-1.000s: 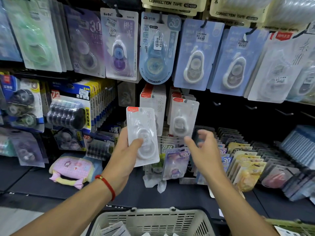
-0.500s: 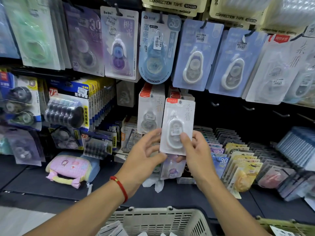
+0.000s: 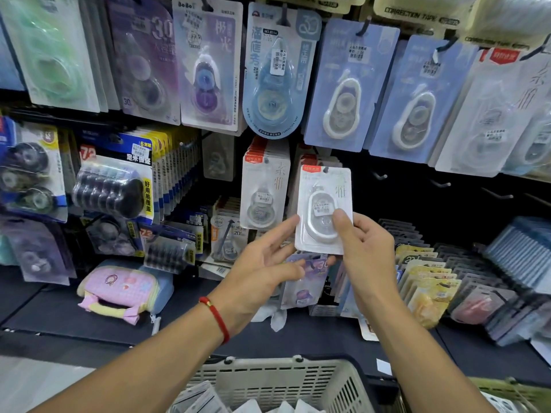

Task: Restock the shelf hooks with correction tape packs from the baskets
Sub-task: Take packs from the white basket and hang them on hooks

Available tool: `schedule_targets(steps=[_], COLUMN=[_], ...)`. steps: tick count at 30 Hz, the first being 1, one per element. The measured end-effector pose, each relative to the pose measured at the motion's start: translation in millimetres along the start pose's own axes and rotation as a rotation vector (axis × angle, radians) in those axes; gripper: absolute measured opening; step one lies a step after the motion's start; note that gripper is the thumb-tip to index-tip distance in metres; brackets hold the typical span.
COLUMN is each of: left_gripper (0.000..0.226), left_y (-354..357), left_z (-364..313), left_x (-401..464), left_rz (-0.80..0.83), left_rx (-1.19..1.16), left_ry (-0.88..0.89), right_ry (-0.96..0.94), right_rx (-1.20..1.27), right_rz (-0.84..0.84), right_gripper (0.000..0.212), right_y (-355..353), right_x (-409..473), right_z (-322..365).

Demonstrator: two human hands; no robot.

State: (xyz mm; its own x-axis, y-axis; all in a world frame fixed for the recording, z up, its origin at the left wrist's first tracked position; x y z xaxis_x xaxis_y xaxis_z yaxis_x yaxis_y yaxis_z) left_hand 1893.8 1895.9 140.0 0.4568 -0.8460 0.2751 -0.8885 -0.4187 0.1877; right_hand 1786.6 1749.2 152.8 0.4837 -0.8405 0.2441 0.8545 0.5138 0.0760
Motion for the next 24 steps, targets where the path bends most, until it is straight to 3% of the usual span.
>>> schedule_targets(steps=[3,6,8,10,12,15,19,24], left_gripper=[0.08,0.081,0.085,0.089,0.091,0.092,0.091,0.098], left_y=[-5,-22,-32,-36,-36,-37,-42,-51], left_z=[2,6,10,15,19,23,28,31], left_x=[6,13,21,31,40,49,51,50], left_rz=[-0.029,-0.116,-0.13,-0.135,-0.141,-0.15,-0.158,-0.128], left_rx=[0.251,0.852,1.069,1.139,1.173,1.23,1.267,1.313], left_ry=[0.064,0.192,0.266,0.291,0.281,0.261,0.3,0.345], right_ry=[0.004,-0.018,-0.208,-0.429,-0.526,-0.463,-0.426,-0.366], right_rx=[-0.199,-0.683,-0.912,-1.052,-1.189,-1.364,-1.408,-1.505], right_rz=[-0.024,-0.054,-0.055,0.018,0.094,0.067,0.006,0.089], right_gripper=[0.034,0.056,0.056,0.055,0.059,0.066,0.068,0.085], right_y=[-2,-7,-4,8,22,39,57,62], right_x=[5,7,5,10,25,55,88,122], right_z=[-10,-30,-36,-35,-35,-40,-46,-55])
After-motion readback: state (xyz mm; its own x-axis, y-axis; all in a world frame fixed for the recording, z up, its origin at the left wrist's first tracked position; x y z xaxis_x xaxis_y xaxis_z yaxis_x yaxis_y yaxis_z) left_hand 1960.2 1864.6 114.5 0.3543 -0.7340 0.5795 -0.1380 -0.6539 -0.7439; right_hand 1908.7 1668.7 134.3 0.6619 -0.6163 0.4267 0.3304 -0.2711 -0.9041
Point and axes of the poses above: each hand's wrist, its own x-axis towards the middle knuckle, its own y-axis out of the palm, z = x × y, the point moved 2 cm from there along x, towards the middle knuckle, and after that the axes turned 5 degrees about y, right-handed, at the moved point
